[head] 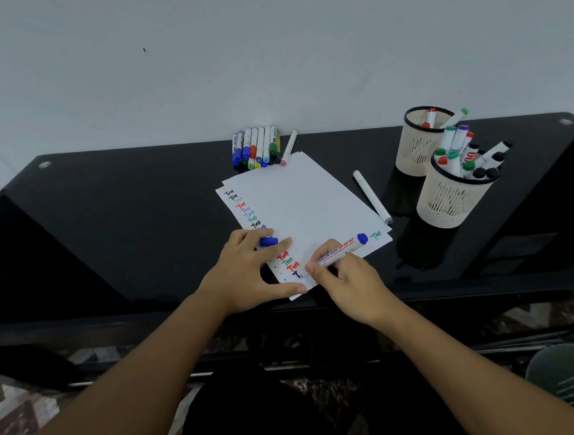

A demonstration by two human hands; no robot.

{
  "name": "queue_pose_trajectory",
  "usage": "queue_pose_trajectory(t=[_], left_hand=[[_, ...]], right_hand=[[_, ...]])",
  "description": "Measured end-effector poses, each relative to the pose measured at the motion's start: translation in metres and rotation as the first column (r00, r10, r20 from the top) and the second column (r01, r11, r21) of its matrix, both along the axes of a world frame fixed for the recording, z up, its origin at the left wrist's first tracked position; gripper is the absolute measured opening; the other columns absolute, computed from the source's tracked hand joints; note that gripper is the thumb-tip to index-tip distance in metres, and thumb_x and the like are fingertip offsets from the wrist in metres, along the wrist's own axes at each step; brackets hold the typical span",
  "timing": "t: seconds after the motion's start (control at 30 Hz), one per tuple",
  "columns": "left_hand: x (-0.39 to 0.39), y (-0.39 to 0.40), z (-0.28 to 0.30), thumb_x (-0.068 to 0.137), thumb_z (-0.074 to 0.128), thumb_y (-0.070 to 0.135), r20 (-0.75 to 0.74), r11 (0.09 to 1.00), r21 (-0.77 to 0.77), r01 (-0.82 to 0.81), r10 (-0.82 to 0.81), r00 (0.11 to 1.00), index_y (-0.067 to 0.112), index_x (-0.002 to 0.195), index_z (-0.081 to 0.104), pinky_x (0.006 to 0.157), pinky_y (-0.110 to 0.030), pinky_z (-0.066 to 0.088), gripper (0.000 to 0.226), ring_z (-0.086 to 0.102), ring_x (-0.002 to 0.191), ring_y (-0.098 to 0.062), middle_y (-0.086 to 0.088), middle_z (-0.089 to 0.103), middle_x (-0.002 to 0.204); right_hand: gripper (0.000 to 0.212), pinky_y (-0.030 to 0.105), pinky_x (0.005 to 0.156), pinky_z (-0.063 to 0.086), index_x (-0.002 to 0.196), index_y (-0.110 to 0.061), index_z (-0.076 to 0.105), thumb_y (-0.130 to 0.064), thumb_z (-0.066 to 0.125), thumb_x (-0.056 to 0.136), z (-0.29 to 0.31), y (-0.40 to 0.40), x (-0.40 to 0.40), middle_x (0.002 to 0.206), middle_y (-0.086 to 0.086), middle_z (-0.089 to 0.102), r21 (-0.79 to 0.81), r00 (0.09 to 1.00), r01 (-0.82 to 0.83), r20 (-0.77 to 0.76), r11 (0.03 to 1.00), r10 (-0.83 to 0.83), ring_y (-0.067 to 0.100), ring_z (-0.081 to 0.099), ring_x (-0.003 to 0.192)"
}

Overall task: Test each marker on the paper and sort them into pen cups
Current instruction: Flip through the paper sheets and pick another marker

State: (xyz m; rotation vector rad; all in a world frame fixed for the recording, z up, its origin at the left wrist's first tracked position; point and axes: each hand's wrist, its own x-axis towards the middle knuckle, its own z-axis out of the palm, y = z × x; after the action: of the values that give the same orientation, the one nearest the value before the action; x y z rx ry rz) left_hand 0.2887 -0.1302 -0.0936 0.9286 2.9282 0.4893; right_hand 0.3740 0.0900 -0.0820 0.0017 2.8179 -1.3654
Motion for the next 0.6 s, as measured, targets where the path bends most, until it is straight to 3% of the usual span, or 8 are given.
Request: queue_pose_trajectory(t=[0.17,0.3,0.6], left_hand=[[0.0011,-0.0001,0.0004,0.067,0.038,0.1,0.02,1.0,0.012,-0.01,0.01,1.0,0.048,0.152,0.038,0.117,-0.046,0.033,0.1,0.016,0.14,-0.009,0.021,0.024,0.157],[0.0012,0.0007,0.0018,0.068,0.039,0.099,0.018,1.0,0.015,-0.007,0.007,1.0,0.047,0.151,0.039,0.118,-0.047,0.033,0.099,0.016,0.14,-0.009,0.02,0.025,0.157],[0.0006,0.0,0.0026,0.068,0.039,0.098,0.029,1.0,0.009,-0.007,0.006,1.0,0.047,0.152,0.038,0.118,-0.048,0.032,0.099,0.015,0.14,-0.01,0.019,0.024,0.158]], right_hand=[[0.012,0.036,0.083,0.058,0.105,-0.032,0.061,-0.043,0.057,0.104,-0.0016,0.0012,0.0009,0.096,-0.01,0.071,-0.176,0.999,0.049,0.011,0.983,-0.047,0.007,0.066,0.094],[0.018,0.036,0.077,0.058,0.106,-0.028,0.064,-0.044,0.056,0.104,-0.0012,0.0003,0.0,0.094,-0.008,0.071,-0.057,0.999,0.039,0.027,0.998,-0.038,0.012,0.067,0.088],[0.017,0.032,0.074,0.057,0.11,-0.029,0.063,-0.044,0.056,0.104,-0.0008,-0.0001,-0.0014,0.098,-0.011,0.069,-0.059,0.999,0.02,0.039,0.998,-0.018,0.013,0.067,0.092]])
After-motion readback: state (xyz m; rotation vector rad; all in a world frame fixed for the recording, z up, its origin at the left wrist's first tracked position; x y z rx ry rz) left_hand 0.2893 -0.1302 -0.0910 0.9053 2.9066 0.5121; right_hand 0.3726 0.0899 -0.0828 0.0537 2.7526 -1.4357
